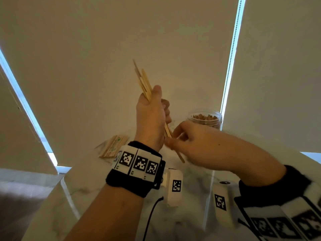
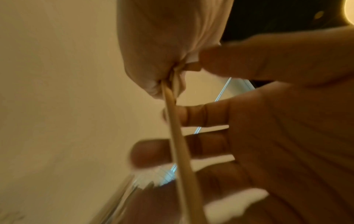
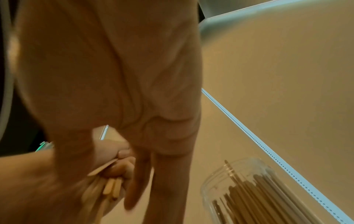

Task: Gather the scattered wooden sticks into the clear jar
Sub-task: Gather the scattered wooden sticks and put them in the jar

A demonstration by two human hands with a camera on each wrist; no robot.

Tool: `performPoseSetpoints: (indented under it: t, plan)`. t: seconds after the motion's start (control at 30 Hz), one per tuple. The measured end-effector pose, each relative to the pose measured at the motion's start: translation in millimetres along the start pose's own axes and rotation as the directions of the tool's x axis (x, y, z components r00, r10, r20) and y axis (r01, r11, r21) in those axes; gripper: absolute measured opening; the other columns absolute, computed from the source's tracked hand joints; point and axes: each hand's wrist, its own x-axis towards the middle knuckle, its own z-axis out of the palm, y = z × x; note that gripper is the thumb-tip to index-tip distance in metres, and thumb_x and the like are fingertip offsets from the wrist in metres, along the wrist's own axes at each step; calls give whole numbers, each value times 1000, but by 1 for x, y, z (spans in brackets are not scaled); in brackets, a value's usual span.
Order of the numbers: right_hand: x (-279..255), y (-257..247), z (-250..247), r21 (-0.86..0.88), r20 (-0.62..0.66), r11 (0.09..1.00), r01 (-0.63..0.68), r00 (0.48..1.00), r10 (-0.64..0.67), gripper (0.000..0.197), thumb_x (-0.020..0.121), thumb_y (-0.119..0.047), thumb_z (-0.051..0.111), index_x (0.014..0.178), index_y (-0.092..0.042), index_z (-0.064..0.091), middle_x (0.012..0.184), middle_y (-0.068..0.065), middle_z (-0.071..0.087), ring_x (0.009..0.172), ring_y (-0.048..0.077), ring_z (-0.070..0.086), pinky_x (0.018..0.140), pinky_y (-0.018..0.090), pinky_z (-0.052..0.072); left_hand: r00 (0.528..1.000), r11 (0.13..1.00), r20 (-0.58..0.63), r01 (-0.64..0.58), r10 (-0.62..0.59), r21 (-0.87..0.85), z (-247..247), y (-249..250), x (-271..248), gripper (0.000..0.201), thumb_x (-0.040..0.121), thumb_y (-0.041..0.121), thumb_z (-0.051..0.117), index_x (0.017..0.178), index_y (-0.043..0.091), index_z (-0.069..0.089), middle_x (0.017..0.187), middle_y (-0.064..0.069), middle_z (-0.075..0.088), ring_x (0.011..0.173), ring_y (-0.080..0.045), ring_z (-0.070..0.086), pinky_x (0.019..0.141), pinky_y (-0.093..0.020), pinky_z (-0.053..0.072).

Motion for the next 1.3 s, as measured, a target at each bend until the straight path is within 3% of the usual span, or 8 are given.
performPoseSetpoints:
  t: [0.1, 0.37, 0.5, 0.63, 0.8, 0.97, 1.13, 1.3]
  plan:
    - [0, 6, 3, 73, 265, 996, -45, 964, 25, 23, 100, -34, 53, 115, -19, 61, 93, -2, 74, 77, 8, 73, 80, 27, 59, 999, 995, -28, -39, 36, -89, -1, 3, 1, 20, 109, 30, 47, 98, 13, 45, 58, 5, 33, 47, -8, 25, 42, -21, 24]
    - [7, 7, -3, 469, 66, 881, -56, 997, 28, 12, 92, -15, 61, 97, -8, 70, 87, 2, 77, 83, 10, 74, 90, 37, 58, 999, 995, 9, -41, 42, -94, 13, -14, -8, 19, 109, 31, 45, 96, 17, 46, 62, 5, 42, 53, -9, 34, 49, -24, 31]
    - [4, 10, -5, 272, -24, 952, -137, 988, 149, 37, 82, -41, 71, 100, -12, 58, 87, 3, 74, 80, 16, 74, 81, 43, 60, 997, 997, 69, -42, 38, 60, 13, -22, -8, 25, 111, 40, 37, 101, 20, 48, 66, 4, 52, 62, -13, 47, 67, -32, 45]
    - [10, 17, -4, 175, -169, 982, -65, 981, 95, 29, 91, -42, 59, 107, -22, 46, 86, -5, 67, 72, 8, 67, 63, 23, 54, 977, 997, 202, 64, -73, 49, 17, -26, -15, 40, 111, 40, 33, 127, 6, 50, 96, -4, 77, 88, -15, 71, 75, -31, 60]
    - [31, 31, 9, -64, -385, 998, -15, 923, -11, 24, 101, -28, 40, 107, -17, 60, 90, 4, 65, 84, 17, 66, 75, 29, 51, 884, 978, 422, 155, -201, 140, 20, -34, -21, 53, 111, 42, 33, 138, 3, 55, 120, -2, 76, 124, -13, 64, 119, -41, 35]
    - [21, 35, -5, -76, -277, 995, 70, 957, -89, 31, 104, -39, 39, 92, -24, 63, 73, -3, 61, 64, 11, 60, 65, 32, 54, 899, 983, 398, 175, -181, 52, 15, -15, -14, 18, 104, 25, 55, 104, 8, 59, 118, -14, 75, 113, -25, 70, 101, -39, 52]
    - [11, 41, -16, -128, -79, 990, 57, 995, -67, 38, 100, -48, 43, 76, -21, 54, 63, -5, 52, 55, 9, 49, 58, 24, 38, 998, 977, 54, 46, -35, -207, -9, 14, 3, 30, 102, 46, 53, 114, 18, 55, 111, -10, 78, 102, -24, 75, 89, -39, 56]
    - [14, 30, -4, -208, -202, 975, 75, 972, -117, 30, 99, -51, 45, 85, -29, 60, 73, -6, 61, 65, 10, 58, 72, 30, 53, 956, 973, 216, 164, -197, 162, 0, 8, -7, 46, 111, 35, 32, 98, 7, 66, 101, -15, 79, 85, -24, 75, 82, -38, 55]
